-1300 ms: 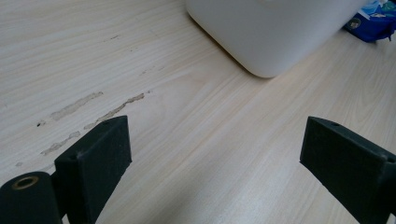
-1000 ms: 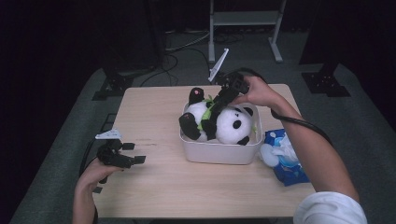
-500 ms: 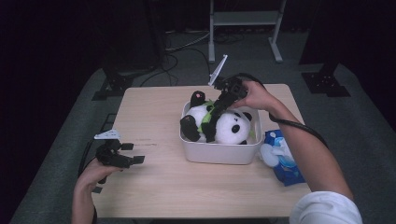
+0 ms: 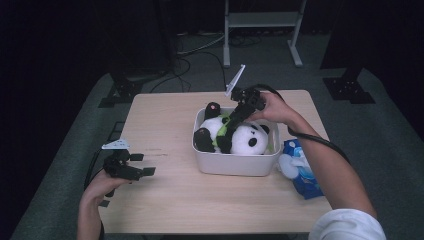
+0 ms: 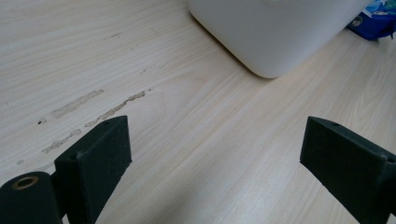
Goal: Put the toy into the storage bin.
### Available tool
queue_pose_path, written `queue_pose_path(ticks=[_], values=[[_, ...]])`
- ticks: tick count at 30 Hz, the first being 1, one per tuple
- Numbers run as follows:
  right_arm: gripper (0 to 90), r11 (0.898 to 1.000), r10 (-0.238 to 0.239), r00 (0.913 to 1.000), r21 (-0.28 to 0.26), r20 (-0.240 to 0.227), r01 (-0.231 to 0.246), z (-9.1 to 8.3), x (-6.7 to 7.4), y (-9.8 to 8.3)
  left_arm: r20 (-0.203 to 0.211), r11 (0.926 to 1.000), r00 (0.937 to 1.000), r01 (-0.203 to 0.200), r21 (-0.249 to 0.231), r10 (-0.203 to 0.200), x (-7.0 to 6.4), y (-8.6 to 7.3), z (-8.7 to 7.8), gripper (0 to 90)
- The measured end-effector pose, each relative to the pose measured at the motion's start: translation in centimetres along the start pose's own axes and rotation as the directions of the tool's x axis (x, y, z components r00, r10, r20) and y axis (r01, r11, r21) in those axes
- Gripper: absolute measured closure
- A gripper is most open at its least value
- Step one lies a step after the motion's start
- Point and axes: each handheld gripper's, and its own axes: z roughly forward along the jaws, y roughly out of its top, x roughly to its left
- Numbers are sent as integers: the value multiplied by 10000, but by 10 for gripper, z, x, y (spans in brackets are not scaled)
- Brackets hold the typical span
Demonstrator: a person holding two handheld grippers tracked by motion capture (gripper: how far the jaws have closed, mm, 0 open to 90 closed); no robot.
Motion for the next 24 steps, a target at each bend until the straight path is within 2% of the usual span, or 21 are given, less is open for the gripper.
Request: queue_pose_path(ticks=[15, 24], values=[[639, 9998, 213, 9996, -56, -172, -214, 17, -4, -10, 17, 10000, 10000, -56, 72, 56, 0, 0, 1, 76], [615, 9993, 350, 9992, 143, -201, -347, 31, -6, -17, 57, 9999, 10000, -3, 132, 2, 0, -1, 4, 76]])
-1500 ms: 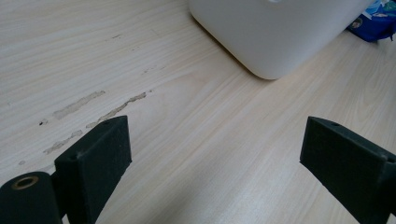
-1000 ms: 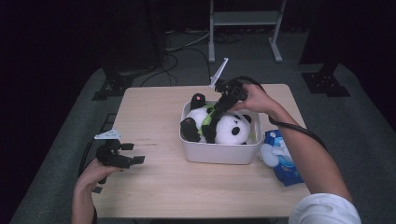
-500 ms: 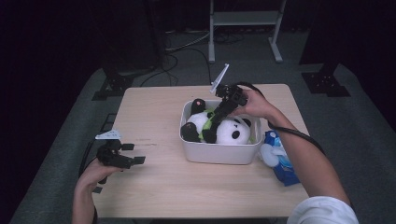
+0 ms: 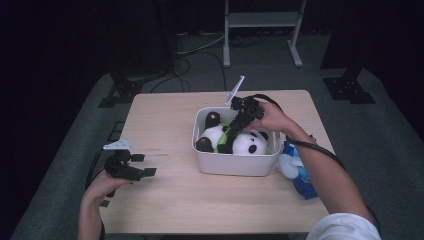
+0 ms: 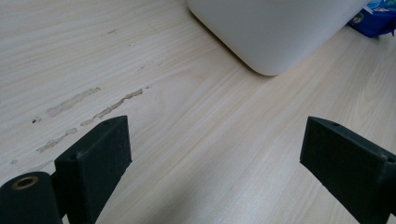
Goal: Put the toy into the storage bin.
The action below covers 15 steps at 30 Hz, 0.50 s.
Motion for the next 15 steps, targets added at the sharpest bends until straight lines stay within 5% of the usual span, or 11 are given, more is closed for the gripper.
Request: queue_pose_path(ticks=[15], values=[[553, 9982, 566, 9984, -208, -32, -566, -7, 1, -8, 15, 10000, 10000, -45, 18, 45, -2, 1, 1, 76]])
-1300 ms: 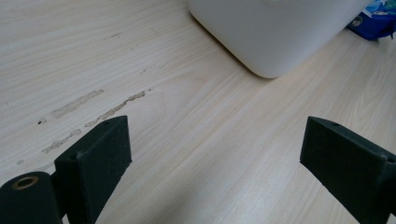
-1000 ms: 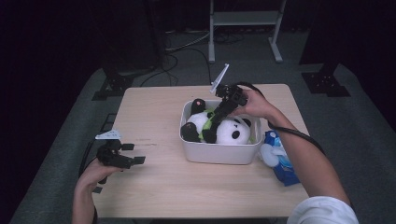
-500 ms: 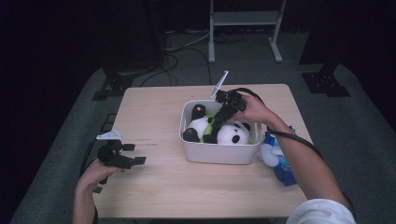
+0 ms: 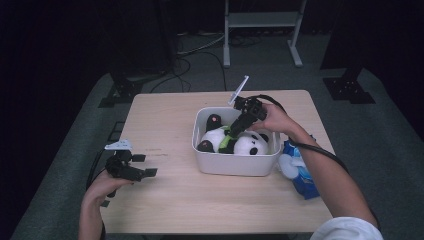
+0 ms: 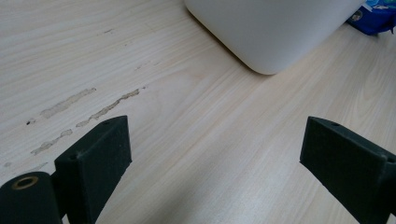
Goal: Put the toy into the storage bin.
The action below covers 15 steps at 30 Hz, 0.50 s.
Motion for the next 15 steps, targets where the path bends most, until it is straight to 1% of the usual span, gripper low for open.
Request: queue_pose_path(ticks=[3, 6, 8, 10, 15], values=[[533, 10000, 3, 10000, -83, 62, -2, -4, 1, 0, 11, 10000, 10000, -7, -4, 7, -1, 0, 0, 76], [511, 9995, 67, 10000, -324, 1, -67, -9, 2, 0, 13, 10000, 10000, -45, -23, 45, -1, 1, -1, 76], [497, 9996, 61, 9999, -282, 80, -58, -11, 4, 1, 6, 10000, 10000, -32, -18, 32, -1, 0, -1, 76], [498, 9995, 77, 10000, -291, 51, -76, -14, 5, 2, 10, 10000, 10000, -25, -20, 25, -1, 0, -1, 76], [487, 9988, 48, 10000, -484, 79, -44, -22, 9, 2, 22, 9999, 9999, -106, 14, 106, -2, 1, 0, 76]])
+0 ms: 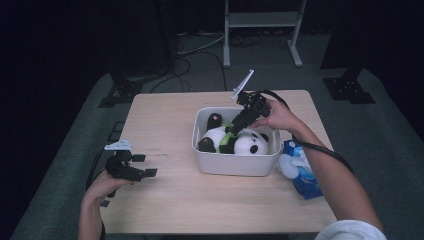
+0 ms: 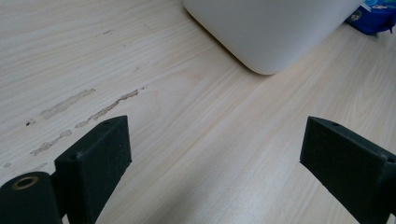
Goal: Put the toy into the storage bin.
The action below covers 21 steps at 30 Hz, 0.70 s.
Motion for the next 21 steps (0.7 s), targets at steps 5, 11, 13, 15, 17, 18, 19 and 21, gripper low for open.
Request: queue_pose_path(ticks=[5, 11, 13, 15, 17, 18, 19, 21], values=[[474, 9999, -12, 10000, -154, 80, 13, -9, 4, -1, 7, 10000, 10000, -30, 33, 30, 0, 0, 1, 76], [463, 9995, 28, 9999, -312, 166, -23, -22, 9, -5, 20, 10000, 10000, -31, 65, 31, 0, 1, 2, 76], [459, 9993, 43, 9998, -380, 212, -35, -26, 10, -7, 18, 10000, 10000, -43, 72, 43, -1, 1, 3, 76], [458, 9987, 60, 9998, -498, 203, -50, -30, 11, -9, 13, 10000, 10000, -48, 84, 48, -1, 2, 3, 76], [458, 9984, 97, 9997, -565, 220, -84, -33, 12, -11, 69, 9999, 9999, -88, 87, 88, -1, 2, 4, 76], [458, 9985, 61, 9996, -545, 261, -47, -34, 12, -12, 53, 9998, 9999, -138, 134, 137, -1, 2, 4, 76], [457, 9983, 113, 9996, -568, 257, -98, -35, 13, -13, 23, 9999, 10000, -59, 132, 59, -1, 2, 5, 76], [456, 9979, 137, 9996, -640, 262, -120, -38, 13, -15, 76, 9999, 9999, -88, 116, 87, -1, 2, 5, 76]])
